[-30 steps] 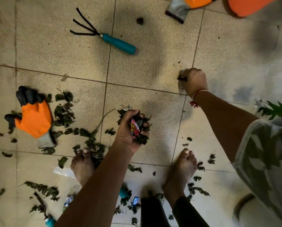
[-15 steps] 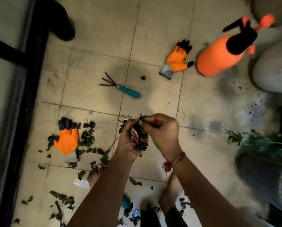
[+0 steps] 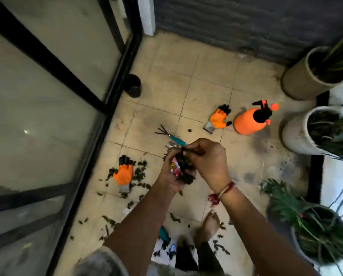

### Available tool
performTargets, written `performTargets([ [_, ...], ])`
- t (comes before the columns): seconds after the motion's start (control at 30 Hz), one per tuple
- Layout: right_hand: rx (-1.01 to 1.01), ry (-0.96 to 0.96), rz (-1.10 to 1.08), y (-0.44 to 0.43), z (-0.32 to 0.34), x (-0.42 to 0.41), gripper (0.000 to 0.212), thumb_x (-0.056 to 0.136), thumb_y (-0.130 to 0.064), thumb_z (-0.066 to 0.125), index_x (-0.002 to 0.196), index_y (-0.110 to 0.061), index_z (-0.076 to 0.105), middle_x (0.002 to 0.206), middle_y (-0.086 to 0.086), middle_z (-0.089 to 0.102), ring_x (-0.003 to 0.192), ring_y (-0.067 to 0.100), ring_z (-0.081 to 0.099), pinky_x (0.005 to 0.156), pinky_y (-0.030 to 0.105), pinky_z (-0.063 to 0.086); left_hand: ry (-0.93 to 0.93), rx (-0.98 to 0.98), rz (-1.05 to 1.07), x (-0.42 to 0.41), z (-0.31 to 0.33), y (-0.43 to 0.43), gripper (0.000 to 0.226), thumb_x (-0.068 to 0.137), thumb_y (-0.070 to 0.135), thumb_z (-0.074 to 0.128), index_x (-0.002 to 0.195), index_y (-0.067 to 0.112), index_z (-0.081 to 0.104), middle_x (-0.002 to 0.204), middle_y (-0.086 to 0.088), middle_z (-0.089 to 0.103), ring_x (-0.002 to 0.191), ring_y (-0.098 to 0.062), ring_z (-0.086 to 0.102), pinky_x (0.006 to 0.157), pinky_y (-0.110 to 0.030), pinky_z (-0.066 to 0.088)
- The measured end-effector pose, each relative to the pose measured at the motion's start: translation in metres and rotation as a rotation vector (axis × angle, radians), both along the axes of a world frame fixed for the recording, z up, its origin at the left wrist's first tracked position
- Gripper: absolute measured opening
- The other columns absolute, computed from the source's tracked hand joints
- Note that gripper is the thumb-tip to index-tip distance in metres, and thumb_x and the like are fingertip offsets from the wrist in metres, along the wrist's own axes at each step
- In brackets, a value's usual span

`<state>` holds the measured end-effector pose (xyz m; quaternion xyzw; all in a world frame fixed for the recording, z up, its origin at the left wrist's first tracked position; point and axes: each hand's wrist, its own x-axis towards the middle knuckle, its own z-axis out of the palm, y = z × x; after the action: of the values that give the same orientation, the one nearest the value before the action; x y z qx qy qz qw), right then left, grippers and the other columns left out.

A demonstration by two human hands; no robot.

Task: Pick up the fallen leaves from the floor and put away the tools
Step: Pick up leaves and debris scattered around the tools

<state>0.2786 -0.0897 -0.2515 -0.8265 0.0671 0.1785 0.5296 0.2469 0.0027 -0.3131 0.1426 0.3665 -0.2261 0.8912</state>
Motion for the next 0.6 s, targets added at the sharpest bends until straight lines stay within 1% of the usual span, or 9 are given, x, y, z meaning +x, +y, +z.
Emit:
performTargets([
  [0.1,-0.033,-0.06,0.018,0.01,0.046,-0.007,0.016,0.073,-0.002,0.077,0.074,-0.017,0.072,0.069,-0.01,0.066,0.06,-0.009,0.059,0.056,0.004,0.041,-0.063,-0.092,0.034,-0.01,0.055,0.014,0.047,0.038,0.027,0.093,0.076,0.012,0.07,0.065,0.0,0.064,0.053,-0.01,0.06,0.041,-0.016,0.041],
  [0.17,-0.073,-0.107,0.034,0.016,0.067,-0.014,0.023,0.071,-0.005,0.08,0.071,-0.025,0.07,0.071,-0.009,0.067,0.064,-0.003,0.06,0.062,0.01,0.043,-0.105,-0.111,0.016,-0.018,0.085,0.024,0.044,0.042,0.025,0.093,0.077,0.012,0.07,0.062,0.002,0.063,0.05,-0.008,0.061,0.038,-0.015,0.042],
  [0.23,-0.126,-0.136,0.067,0.022,0.087,-0.021,0.029,0.069,-0.006,0.081,0.068,-0.033,0.068,0.075,-0.001,0.068,0.07,0.007,0.061,0.068,0.02,0.047,-0.121,-0.083,-0.043,-0.03,0.111,0.038,0.042,0.046,0.027,0.092,0.078,0.014,0.068,0.062,0.003,0.063,0.051,-0.009,0.061,0.038,-0.015,0.042],
  [0.3,-0.149,-0.121,0.118,0.027,0.105,-0.029,0.034,0.069,-0.005,0.08,0.065,-0.036,0.066,0.073,-0.001,0.068,0.072,0.016,0.065,0.073,0.032,0.053,-0.094,-0.018,-0.115,-0.043,0.135,0.052,0.028,0.056,0.027,0.086,0.075,0.014,0.07,0.064,0.001,0.063,0.051,-0.009,0.059,0.039,-0.015,0.04],
  [0.37,-0.158,-0.112,0.164,0.032,0.118,-0.034,0.039,0.07,-0.002,0.078,0.06,-0.037,0.063,0.066,-0.008,0.066,0.067,0.014,0.064,0.073,0.035,0.055,-0.058,0.065,-0.155,-0.053,0.154,0.061,0.013,0.072,0.026,0.07,0.077,0.015,0.068,0.065,0.0,0.062,0.05,-0.009,0.056,0.039,-0.015,0.037],
  [0.43,-0.174,-0.14,0.22,0.042,0.134,-0.043,0.036,0.071,-0.001,0.075,0.06,-0.034,0.065,0.062,-0.01,0.065,0.062,0.01,0.062,0.07,0.031,0.054,-0.038,0.113,-0.121,-0.065,0.17,0.067,0.012,0.083,0.024,0.057,0.082,0.013,0.063,0.061,0.0,0.06,0.048,-0.008,0.054,0.039,-0.015,0.035],
  [0.47,-0.187,-0.168,0.265,0.047,0.142,-0.048,0.03,0.072,-0.001,0.073,0.064,-0.029,0.07,0.064,-0.008,0.067,0.062,0.01,0.062,0.068,0.027,0.053,-0.023,0.128,-0.07,-0.072,0.176,0.067,0.013,0.085,0.024,0.055,0.081,0.012,0.061,0.059,0.0,0.058,0.047,-0.008,0.054,0.039,-0.015,0.035],
  [0.53,-0.229,-0.263,0.388,0.056,0.158,-0.06,0.018,0.075,-0.003,0.068,0.079,-0.019,0.077,0.075,-0.002,0.071,0.066,0.011,0.062,0.066,0.02,0.049,0.005,0.141,0.05,-0.085,0.188,0.068,0.014,0.081,0.023,0.058,0.076,0.011,0.062,0.055,0.0,0.057,0.044,-0.009,0.054,0.038,-0.016,0.037],
  [0.6,-0.284,-0.348,0.548,0.063,0.17,-0.078,0.025,0.078,-0.004,0.062,0.093,-0.018,0.076,0.084,0.0,0.069,0.072,0.01,0.057,0.064,0.004,0.037,0.023,0.177,0.187,-0.104,0.197,0.068,0.017,0.083,0.022,0.057,0.072,0.01,0.063,0.055,-0.001,0.059,0.044,-0.011,0.054,0.039,-0.016,0.039],
])
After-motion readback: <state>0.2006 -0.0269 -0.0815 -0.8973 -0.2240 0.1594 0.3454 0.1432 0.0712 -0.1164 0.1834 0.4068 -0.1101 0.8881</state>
